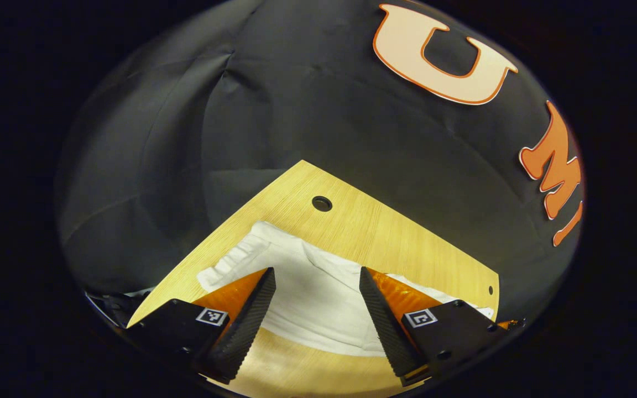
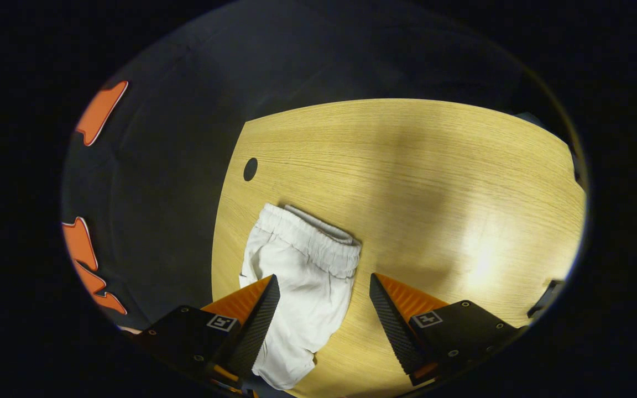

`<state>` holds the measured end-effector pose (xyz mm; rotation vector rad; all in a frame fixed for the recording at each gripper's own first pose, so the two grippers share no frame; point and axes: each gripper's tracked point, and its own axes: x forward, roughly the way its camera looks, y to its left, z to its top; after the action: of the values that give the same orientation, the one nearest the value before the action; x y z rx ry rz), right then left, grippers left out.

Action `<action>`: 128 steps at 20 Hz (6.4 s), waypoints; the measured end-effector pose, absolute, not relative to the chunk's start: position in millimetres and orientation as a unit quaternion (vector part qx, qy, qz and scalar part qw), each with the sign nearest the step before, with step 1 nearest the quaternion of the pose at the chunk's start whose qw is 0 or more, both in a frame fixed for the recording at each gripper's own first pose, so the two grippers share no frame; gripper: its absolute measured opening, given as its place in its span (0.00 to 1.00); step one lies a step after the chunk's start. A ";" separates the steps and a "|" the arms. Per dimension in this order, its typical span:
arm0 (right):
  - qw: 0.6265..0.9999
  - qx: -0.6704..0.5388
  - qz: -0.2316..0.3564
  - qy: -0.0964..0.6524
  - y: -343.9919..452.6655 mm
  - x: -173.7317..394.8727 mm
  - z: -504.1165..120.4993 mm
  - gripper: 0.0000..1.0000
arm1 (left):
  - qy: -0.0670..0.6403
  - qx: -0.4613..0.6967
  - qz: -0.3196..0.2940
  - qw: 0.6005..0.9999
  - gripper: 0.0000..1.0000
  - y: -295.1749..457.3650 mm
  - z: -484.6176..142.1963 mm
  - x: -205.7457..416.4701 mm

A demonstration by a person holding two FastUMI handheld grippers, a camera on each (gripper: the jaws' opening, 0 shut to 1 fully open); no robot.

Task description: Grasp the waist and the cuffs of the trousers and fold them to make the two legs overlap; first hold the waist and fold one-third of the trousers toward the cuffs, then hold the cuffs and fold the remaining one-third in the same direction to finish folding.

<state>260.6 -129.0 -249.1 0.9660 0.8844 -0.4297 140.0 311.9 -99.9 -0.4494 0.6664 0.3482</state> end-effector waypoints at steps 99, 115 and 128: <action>0.802 0.234 0.062 0.546 -225.1 275.5 -214.1 0.99 | 0.373 -0.569 0.130 0.721 1.00 374.7 -261.2 117.0; 0.809 0.262 0.056 0.522 -275.6 271.8 -199.0 0.99 | 0.305 -0.443 0.055 0.841 0.05 334.1 -165.1 180.5; 0.809 0.312 0.034 0.497 -371.9 276.7 -188.5 0.99 | 0.277 -0.338 -0.097 0.894 0.05 151.3 -51.0 236.6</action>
<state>276.7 -371.9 -188.5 0.6670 1.0630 0.0722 236.6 151.3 -51.0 -0.7004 0.5737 -0.2007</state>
